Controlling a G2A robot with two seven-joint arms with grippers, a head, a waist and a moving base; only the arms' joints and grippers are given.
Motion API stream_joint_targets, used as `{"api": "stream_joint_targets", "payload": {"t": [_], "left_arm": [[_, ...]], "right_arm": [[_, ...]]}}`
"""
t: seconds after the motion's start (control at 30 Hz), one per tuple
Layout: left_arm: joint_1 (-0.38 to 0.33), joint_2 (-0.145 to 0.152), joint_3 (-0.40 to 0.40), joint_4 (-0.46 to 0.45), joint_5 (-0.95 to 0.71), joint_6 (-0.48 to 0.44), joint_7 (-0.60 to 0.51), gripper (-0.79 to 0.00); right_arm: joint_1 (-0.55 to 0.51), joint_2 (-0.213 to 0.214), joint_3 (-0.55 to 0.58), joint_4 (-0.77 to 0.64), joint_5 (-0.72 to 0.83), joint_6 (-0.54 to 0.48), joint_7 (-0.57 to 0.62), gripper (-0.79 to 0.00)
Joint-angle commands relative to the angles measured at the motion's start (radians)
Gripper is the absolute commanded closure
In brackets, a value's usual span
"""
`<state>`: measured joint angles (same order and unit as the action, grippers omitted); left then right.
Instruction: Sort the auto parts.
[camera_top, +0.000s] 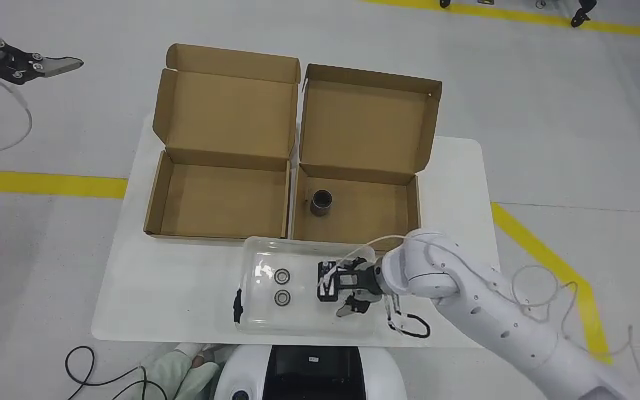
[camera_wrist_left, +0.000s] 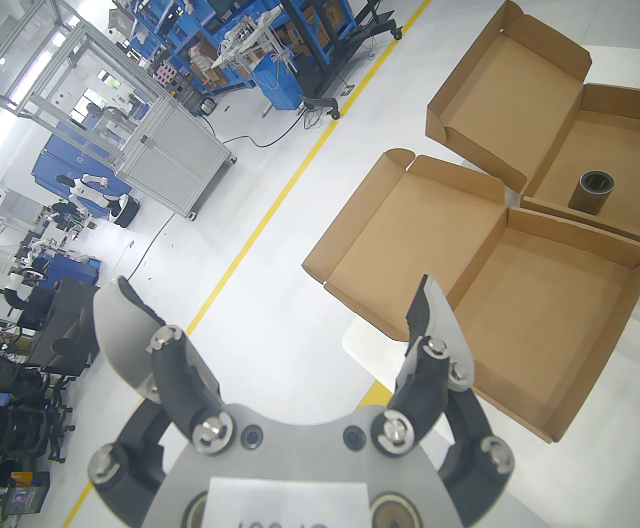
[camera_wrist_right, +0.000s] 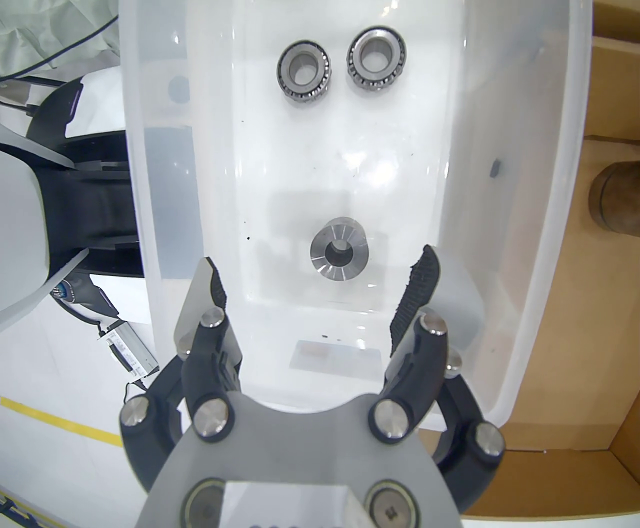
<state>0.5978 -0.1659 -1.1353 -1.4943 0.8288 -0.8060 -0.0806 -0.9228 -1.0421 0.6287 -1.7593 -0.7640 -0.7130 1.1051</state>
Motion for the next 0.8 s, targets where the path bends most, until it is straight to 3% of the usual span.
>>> {"api": "stream_joint_targets", "payload": {"t": [0.0,0.5,0.57,0.63,0.77], "left_arm": [[0.000,0.000,0.000,0.000,0.000,0.000,0.000,-0.785],[0.000,0.000,0.000,0.000,0.000,0.000,0.000,-0.785],[0.000,0.000,0.000,0.000,0.000,0.000,0.000,-0.785],[0.000,0.000,0.000,0.000,0.000,0.000,0.000,-0.785],[0.000,0.000,0.000,0.000,0.000,0.000,0.000,-0.785]], "right_arm": [[0.010,-0.005,-0.010,0.019,0.000,-0.001,-0.007,-0.674],[0.090,-0.067,-0.123,0.170,-0.035,0.001,-0.082,-0.616],[0.101,-0.075,-0.135,0.182,-0.033,0.005,-0.079,-0.563],[0.109,-0.081,-0.144,0.192,-0.034,0.013,-0.074,-0.394],[0.122,-0.091,-0.161,0.216,-0.035,0.034,-0.045,-0.240]]}}
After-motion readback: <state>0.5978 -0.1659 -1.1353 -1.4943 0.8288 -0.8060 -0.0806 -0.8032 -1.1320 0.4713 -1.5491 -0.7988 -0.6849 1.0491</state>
